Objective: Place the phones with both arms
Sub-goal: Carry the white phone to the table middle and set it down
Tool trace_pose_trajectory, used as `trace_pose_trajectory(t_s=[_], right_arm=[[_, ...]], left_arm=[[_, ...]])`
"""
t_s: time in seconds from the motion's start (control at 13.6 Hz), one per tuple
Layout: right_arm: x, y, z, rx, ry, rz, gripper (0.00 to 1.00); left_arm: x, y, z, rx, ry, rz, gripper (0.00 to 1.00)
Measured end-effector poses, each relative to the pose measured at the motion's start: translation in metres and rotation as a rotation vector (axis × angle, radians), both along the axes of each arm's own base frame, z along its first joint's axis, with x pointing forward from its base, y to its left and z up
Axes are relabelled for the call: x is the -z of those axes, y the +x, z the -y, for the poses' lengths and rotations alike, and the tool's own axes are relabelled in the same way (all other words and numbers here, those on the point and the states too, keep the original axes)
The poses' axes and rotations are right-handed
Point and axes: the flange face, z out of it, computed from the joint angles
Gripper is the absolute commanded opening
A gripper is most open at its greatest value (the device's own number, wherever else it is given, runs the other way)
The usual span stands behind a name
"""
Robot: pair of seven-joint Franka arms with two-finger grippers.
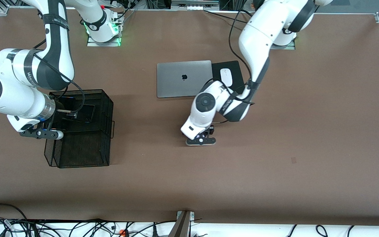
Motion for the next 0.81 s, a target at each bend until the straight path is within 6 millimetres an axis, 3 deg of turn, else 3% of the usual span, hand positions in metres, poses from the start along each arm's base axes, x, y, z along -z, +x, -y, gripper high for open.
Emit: trace_pose_trajectory(t_s=[0.15,0.22,0.29,0.37,0.81], right_arm=[[0.000,0.000,0.000,0.000,0.000,0.000,0.99],[0.000,0.000,0.000,0.000,0.000,0.000,0.99],[0.000,0.000,0.000,0.000,0.000,0.000,0.99],[0.000,0.000,0.000,0.000,0.000,0.000,0.99],[0.000,0.000,0.000,0.000,0.000,-0.001,0.99]], left_arm=[[0.020,-0.007,0.017,-0.017,-0.007,0.039,0.00],[0.018,-0.007,0.020,-0.028,-0.008,0.048,0.03],[0.019,-0.007,0.022,-0.035,-0.011,0.050,0.58],[0.018,-0.007,0.023,-0.048,-0.014,0.051,1.00],[0.011,0.001,0.014,-0.098,0.019,0.035,1.00]])
